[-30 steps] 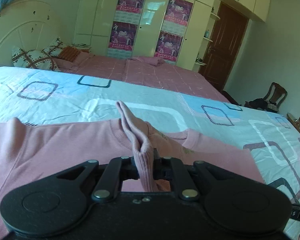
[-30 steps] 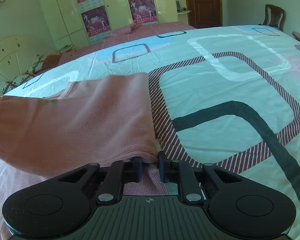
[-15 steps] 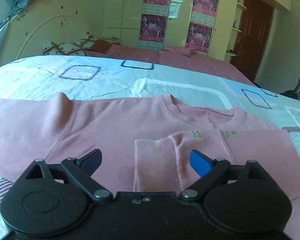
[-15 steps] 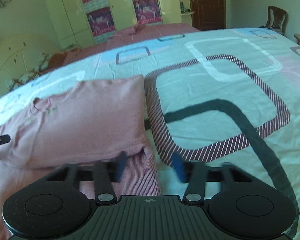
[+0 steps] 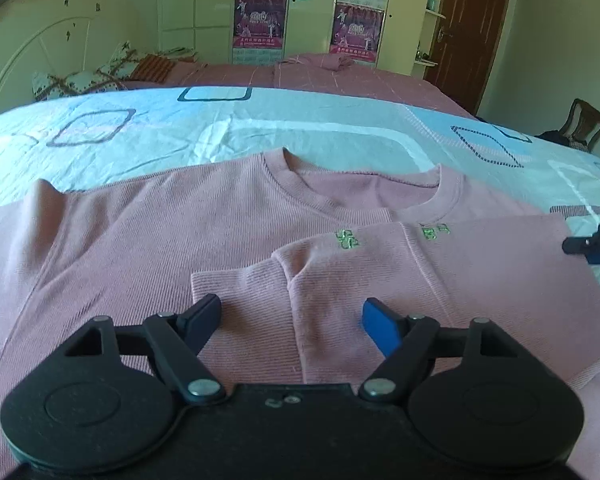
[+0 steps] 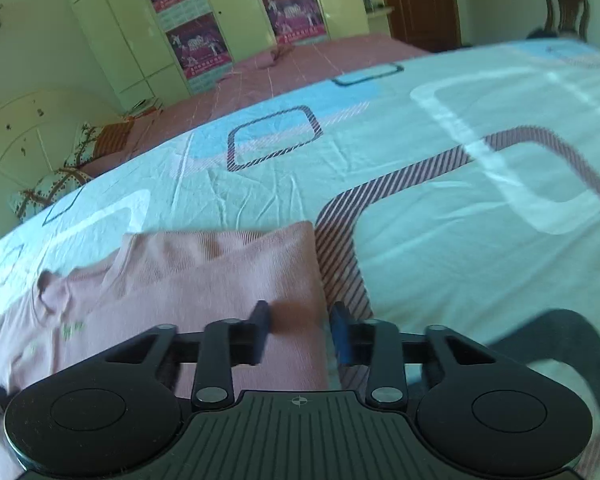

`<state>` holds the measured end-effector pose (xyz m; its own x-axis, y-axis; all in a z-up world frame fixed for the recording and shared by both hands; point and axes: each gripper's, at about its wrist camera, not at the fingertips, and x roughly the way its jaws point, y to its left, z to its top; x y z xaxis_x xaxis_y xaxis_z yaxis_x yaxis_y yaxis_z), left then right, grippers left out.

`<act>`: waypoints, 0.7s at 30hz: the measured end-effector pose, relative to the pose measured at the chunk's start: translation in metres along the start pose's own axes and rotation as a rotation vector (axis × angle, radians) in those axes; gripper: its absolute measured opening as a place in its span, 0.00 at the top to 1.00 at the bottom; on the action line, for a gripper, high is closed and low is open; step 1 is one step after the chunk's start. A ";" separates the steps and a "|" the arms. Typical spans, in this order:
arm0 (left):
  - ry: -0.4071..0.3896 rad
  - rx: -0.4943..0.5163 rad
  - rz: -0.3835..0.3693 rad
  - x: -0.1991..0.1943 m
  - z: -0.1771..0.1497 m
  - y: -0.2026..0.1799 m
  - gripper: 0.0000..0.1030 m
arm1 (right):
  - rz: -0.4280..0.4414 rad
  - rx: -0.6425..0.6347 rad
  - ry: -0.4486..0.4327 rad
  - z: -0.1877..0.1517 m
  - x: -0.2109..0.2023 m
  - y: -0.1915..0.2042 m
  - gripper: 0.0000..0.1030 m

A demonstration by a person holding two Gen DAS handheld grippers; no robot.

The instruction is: Fold small clothes

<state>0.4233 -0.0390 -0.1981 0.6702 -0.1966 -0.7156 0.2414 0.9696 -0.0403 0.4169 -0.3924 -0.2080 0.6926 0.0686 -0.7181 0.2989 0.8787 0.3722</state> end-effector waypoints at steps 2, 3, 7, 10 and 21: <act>0.007 0.019 0.013 0.001 -0.001 -0.003 0.24 | -0.009 0.000 -0.006 0.009 0.013 0.000 0.69; 0.007 0.015 0.015 0.001 -0.001 -0.003 0.23 | -0.002 0.004 -0.004 0.014 0.017 0.000 0.69; 0.011 0.012 0.032 -0.001 0.000 -0.006 0.22 | 0.013 -0.034 -0.003 0.014 0.019 0.006 0.92; 0.017 0.016 0.036 0.000 0.001 -0.007 0.20 | -0.077 -0.107 -0.054 0.004 0.016 0.007 0.92; 0.049 -0.067 0.078 -0.036 0.004 0.012 0.14 | -0.005 -0.244 -0.091 -0.023 -0.036 0.055 0.50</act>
<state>0.4049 -0.0208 -0.1697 0.6492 -0.1145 -0.7519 0.1414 0.9895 -0.0286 0.3930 -0.3358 -0.1749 0.7508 0.0305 -0.6598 0.1434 0.9676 0.2080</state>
